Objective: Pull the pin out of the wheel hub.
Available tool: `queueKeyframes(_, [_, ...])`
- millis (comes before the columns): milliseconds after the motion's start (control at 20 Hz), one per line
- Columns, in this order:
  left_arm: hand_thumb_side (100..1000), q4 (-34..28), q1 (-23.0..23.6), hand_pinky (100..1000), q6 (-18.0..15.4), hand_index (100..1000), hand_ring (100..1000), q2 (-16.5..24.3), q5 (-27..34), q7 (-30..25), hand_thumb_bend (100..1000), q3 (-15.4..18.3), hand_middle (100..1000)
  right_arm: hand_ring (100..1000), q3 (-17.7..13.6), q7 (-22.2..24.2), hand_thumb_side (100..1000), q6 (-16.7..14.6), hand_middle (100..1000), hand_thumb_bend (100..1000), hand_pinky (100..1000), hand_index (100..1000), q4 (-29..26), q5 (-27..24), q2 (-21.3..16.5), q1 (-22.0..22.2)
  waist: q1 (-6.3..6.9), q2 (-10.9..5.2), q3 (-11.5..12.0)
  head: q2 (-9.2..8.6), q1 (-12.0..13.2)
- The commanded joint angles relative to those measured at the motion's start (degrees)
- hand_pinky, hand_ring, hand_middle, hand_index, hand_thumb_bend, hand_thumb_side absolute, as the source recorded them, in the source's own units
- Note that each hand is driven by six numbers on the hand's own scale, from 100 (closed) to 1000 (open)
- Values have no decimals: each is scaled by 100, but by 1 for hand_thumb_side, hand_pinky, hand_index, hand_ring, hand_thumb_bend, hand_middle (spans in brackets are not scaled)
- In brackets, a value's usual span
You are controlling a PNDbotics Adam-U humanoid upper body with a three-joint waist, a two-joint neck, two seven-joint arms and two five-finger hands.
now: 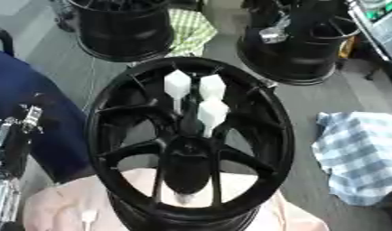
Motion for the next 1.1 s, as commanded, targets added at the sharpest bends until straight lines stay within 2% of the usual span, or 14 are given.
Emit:
queueKeyframes(50, [697, -69, -35, 712, -6, 856, 624, 122, -25, -24, 358, -9, 736, 709, 69, 347, 376, -106, 828, 498, 706, 953, 230, 196, 135, -230, 25, -115, 8, -35, -31])
queueKeyframes(300, [696, -69, -36, 712, -7, 856, 624, 119, -22, -21, 359, -7, 736, 711, 255, 783, 367, -283, 829, 500, 708, 949, 451, 455, 406, -304, 33, -107, 10, -47, -48])
queueKeyframes(600, [696, -67, -37, 712, -8, 857, 624, 108, -21, -30, 359, -18, 736, 724, 371, 826, 395, -451, 839, 497, 728, 955, 819, 1007, 672, -341, 47, -101, 7, -51, -74])
queueKeyframes(800, [696, -67, -40, 712, -8, 858, 623, 99, -19, -34, 360, -22, 736, 748, 316, 826, 412, -615, 849, 495, 749, 958, 1008, 1643, 822, -339, 61, -95, 14, -53, -92])
queueKeyframes(1100, [696, -65, -37, 711, -6, 859, 623, 89, -14, -29, 361, -22, 735, 809, 277, 826, 417, -829, 839, 493, 793, 954, 1204, 2109, 941, -323, 62, -96, 23, -48, -100])
